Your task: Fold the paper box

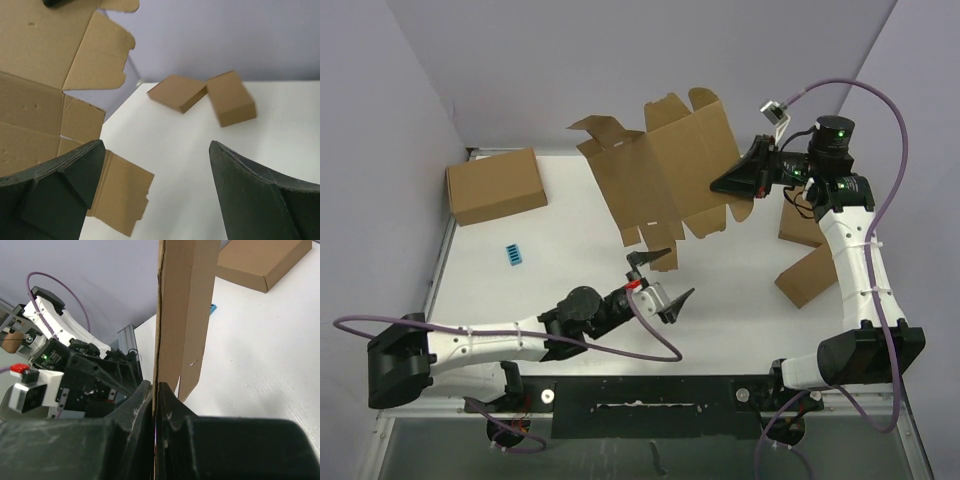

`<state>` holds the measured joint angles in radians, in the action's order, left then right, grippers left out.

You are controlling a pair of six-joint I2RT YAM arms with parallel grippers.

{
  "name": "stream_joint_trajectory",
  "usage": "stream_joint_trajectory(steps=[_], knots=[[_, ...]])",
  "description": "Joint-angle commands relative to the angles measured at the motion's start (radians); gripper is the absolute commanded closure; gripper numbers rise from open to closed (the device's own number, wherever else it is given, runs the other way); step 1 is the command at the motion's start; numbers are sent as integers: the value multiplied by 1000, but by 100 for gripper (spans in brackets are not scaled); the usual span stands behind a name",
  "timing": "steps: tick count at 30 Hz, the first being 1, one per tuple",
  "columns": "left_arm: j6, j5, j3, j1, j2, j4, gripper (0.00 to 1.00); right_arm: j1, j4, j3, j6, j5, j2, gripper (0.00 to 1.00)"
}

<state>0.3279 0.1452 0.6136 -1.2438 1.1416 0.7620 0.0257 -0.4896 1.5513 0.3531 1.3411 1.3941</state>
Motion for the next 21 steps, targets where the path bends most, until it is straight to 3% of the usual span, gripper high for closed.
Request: stream_joint_trajectory(steps=[1, 10, 21], knots=[[213, 176, 100, 1, 87, 181, 15, -3, 57, 2, 26, 12, -37, 100], [217, 296, 131, 20, 135, 258, 18, 4, 64, -9, 27, 10, -38, 100], [118, 213, 167, 77, 204, 227, 20, 5, 73, -14, 35, 12, -43, 100]])
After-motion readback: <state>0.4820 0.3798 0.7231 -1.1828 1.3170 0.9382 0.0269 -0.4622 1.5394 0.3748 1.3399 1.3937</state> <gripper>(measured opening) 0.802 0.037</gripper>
